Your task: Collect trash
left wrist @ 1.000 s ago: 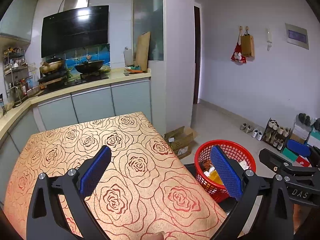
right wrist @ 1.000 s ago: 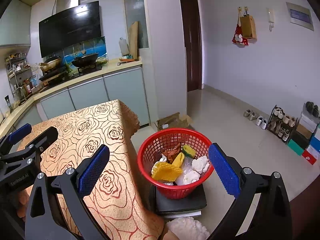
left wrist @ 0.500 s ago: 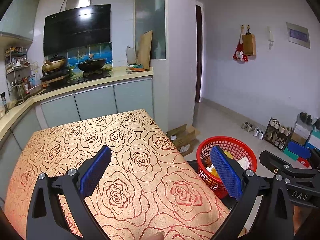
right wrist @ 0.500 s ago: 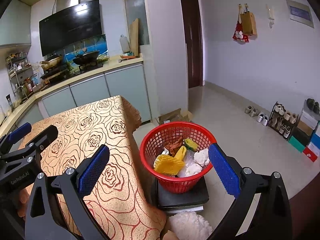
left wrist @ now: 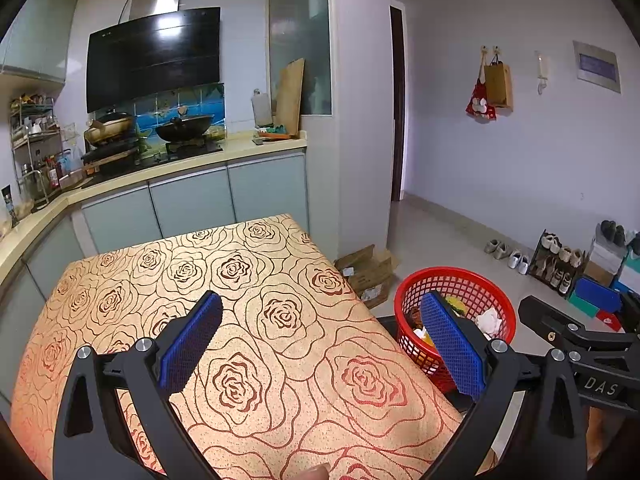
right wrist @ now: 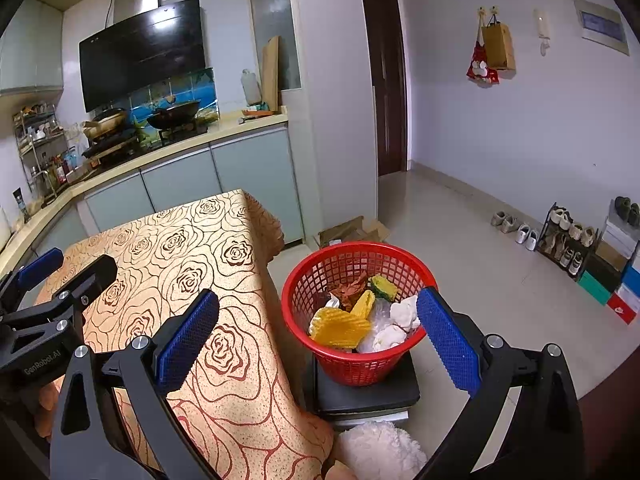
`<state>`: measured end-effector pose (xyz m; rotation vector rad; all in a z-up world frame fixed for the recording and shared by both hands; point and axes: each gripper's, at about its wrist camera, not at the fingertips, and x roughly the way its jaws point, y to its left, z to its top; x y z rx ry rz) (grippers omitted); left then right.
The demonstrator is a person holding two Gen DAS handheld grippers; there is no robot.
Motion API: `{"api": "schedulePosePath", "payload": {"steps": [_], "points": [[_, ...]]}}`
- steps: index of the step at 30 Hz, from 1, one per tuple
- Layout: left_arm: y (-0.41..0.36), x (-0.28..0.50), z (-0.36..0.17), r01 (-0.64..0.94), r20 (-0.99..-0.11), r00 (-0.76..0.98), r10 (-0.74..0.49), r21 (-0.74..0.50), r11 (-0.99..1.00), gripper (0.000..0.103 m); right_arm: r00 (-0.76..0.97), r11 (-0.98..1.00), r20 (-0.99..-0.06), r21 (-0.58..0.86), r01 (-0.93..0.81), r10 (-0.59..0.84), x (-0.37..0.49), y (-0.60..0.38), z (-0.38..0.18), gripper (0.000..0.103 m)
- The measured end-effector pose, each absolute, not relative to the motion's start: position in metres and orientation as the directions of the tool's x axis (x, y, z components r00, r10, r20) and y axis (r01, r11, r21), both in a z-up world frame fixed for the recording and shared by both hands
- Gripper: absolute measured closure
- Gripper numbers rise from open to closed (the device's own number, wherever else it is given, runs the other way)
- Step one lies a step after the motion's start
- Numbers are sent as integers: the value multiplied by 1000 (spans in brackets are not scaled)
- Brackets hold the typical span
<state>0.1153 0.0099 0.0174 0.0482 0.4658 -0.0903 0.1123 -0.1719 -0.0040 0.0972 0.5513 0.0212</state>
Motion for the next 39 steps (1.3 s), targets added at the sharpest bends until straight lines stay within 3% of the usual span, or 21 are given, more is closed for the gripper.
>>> {"api": "schedulePosePath", "payload": {"steps": [39], "points": [[11, 114, 13, 97, -452, 889, -74, 28, 995, 7, 851, 995, -522, 98, 0, 51, 111, -169, -9, 7]]}}
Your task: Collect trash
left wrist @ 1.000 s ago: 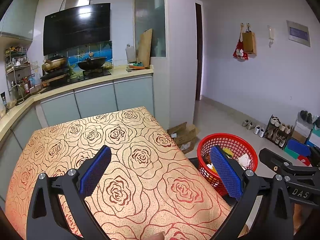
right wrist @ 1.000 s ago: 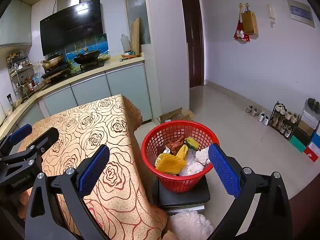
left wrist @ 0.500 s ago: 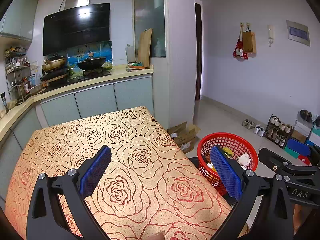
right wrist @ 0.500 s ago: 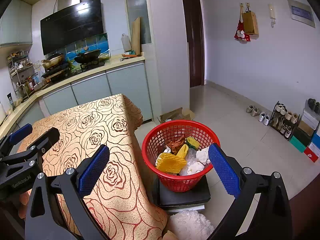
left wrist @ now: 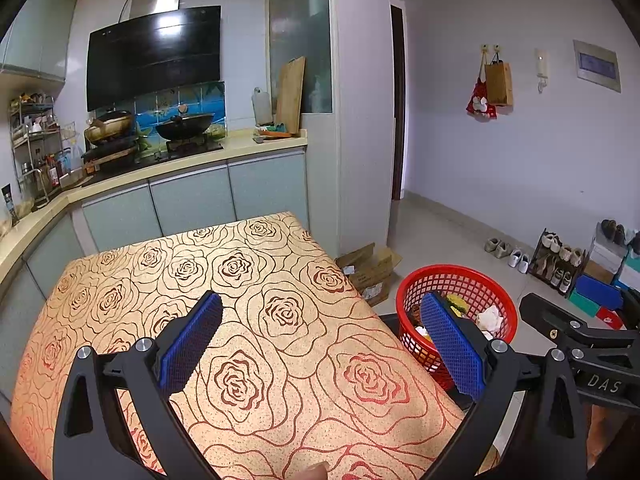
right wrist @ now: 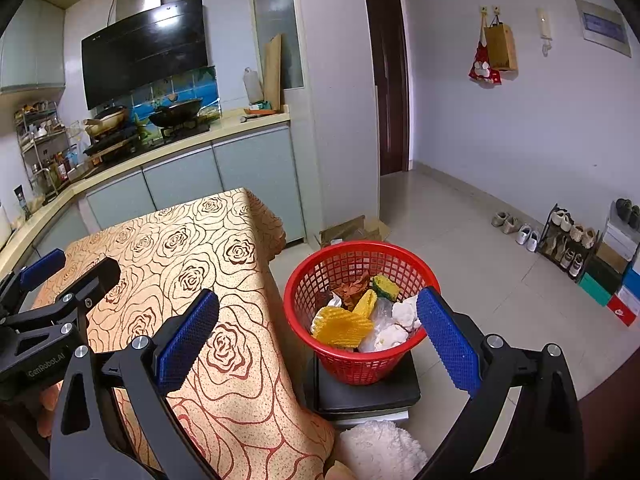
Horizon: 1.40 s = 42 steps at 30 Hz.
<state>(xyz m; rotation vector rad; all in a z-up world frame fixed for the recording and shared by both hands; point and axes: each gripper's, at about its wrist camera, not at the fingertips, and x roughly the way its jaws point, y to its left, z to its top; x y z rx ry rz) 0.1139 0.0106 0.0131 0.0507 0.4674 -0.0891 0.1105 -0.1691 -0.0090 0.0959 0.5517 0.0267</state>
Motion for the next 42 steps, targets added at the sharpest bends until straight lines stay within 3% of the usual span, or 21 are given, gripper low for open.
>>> {"api": "schedulePosePath", "payload": {"steps": [42], "points": [[7, 113, 10, 120, -455, 886, -94, 29, 992, 7, 836, 994, -546, 113, 12, 52, 112, -169, -20, 7]]}}
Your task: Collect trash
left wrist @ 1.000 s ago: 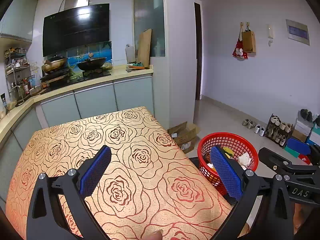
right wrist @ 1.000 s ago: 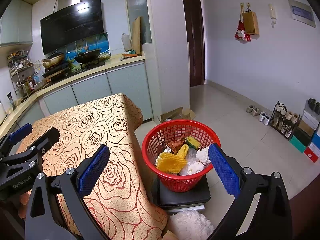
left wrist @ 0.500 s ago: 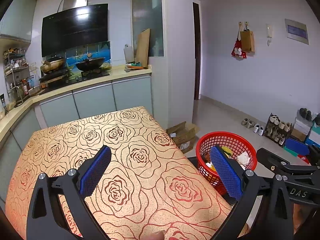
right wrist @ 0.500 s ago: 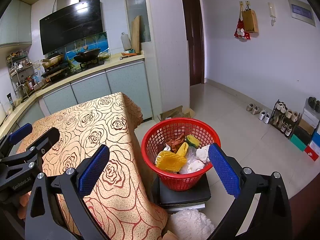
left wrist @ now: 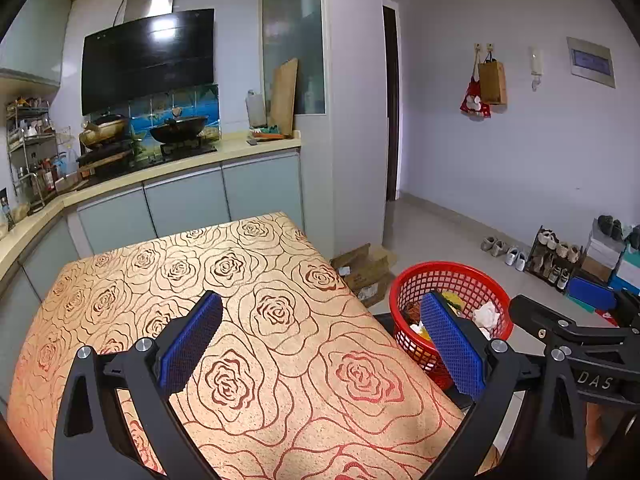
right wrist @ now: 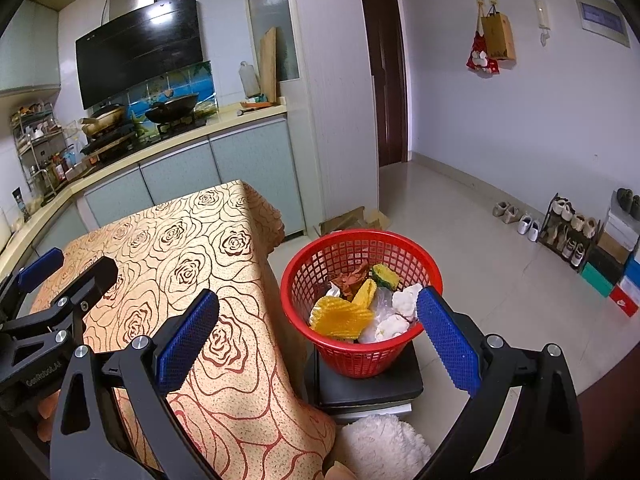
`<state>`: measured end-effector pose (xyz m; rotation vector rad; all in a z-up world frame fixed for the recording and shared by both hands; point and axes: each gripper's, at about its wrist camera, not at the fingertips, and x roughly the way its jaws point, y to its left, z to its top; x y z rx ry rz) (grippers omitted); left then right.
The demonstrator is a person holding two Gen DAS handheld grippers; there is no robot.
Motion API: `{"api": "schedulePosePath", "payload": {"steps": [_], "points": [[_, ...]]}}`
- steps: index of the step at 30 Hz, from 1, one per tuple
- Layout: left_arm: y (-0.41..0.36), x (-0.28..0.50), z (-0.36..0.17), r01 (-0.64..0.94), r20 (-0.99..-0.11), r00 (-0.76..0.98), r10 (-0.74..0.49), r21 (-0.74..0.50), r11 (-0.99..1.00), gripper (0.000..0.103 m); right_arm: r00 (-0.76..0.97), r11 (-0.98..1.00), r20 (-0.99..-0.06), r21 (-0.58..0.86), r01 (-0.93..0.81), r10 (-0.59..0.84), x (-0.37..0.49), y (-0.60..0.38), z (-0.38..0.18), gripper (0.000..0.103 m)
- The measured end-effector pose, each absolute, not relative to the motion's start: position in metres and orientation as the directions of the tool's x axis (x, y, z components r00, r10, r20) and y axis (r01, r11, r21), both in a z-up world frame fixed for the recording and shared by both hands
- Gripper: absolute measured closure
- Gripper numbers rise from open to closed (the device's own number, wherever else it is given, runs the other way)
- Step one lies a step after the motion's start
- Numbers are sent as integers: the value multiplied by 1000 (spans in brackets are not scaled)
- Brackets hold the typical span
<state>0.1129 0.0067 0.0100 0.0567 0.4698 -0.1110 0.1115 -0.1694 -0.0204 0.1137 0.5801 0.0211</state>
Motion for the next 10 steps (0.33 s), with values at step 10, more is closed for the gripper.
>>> {"api": "schedulePosePath", "payload": {"steps": [10], "points": [[10, 120, 4, 121, -494, 864, -98, 16, 992, 7, 829, 993, -556, 116, 12, 55, 114, -168, -20, 7]]}}
